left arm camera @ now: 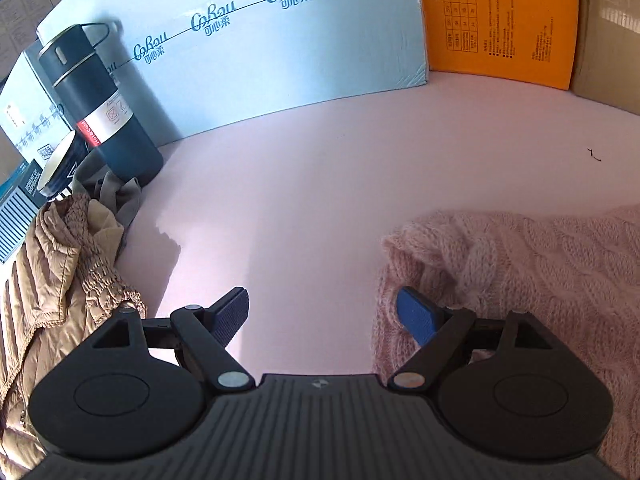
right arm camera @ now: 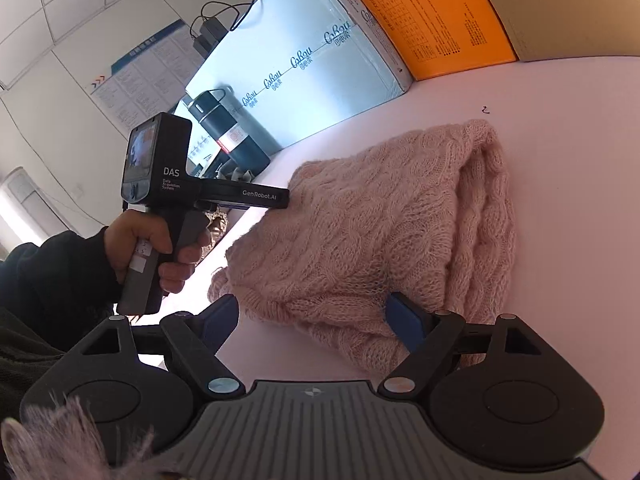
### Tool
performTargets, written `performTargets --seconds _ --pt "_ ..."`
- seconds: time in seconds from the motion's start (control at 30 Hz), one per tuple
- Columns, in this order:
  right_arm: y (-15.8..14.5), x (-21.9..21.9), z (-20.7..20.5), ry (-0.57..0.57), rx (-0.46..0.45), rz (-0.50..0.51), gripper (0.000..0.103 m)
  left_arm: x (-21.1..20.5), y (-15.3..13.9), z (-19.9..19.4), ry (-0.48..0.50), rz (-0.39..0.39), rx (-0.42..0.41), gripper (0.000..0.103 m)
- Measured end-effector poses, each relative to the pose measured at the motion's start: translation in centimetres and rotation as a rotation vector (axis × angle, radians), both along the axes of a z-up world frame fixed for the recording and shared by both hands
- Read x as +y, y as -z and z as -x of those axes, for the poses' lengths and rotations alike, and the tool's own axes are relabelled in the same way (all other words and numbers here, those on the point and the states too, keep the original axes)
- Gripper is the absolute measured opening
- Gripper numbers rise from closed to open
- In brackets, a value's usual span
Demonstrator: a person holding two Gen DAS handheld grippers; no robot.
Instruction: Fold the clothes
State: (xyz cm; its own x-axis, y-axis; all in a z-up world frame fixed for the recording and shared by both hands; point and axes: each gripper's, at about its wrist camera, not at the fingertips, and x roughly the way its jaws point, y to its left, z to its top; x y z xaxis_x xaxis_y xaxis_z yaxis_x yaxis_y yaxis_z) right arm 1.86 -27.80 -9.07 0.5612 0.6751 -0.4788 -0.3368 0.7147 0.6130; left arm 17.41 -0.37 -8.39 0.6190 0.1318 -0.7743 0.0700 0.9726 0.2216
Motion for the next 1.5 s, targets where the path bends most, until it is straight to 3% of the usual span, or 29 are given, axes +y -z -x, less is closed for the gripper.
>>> performTargets --seconds 0.37,0.57,0.67,0.8,1.03,1.23,1.4,1.5 --pt "-5.0 1.5 -1.5 -0.056 -0.191 0.076 0.087 2.3 -3.3 2.4 -0.082 0.116 -0.014 0.08" --pt "-3.9 3.0 -2.9 0.015 -0.202 0.275 0.087 1.8 -4.1 5.3 -0.015 0.235 -0.011 0.083" --pt "-2.7 3.1 -2.7 0.004 -0.186 0.289 0.087 0.3 -2.4 5.7 0.016 0.137 0.053 0.083" --pt "-1.6 2.9 -2.1 -0.005 -0.165 0.293 0.089 -0.1 -0.3 6.0 0.001 0.101 0.133 0.083" --pt "-0.8 2.2 -1.4 -0.032 -0.148 0.299 0.09 -0.1 0.0 7.2 0.013 0.067 0.131 0.087" --pt "-0.7 2.2 -1.0 -0.049 -0.152 0.307 0.092 1.3 0.4 8.2 -0.002 0.072 0.123 0.102" --pt "-1.4 1.7 -0.3 -0.053 -0.182 0.29 0.093 2.8 -0.4 9.0 -0.001 0.154 0.078 0.103" --pt "-2.3 0.2 0.3 0.01 -0.207 0.237 0.095 4.6 -1.5 9.8 -0.016 0.277 0.01 0.103"
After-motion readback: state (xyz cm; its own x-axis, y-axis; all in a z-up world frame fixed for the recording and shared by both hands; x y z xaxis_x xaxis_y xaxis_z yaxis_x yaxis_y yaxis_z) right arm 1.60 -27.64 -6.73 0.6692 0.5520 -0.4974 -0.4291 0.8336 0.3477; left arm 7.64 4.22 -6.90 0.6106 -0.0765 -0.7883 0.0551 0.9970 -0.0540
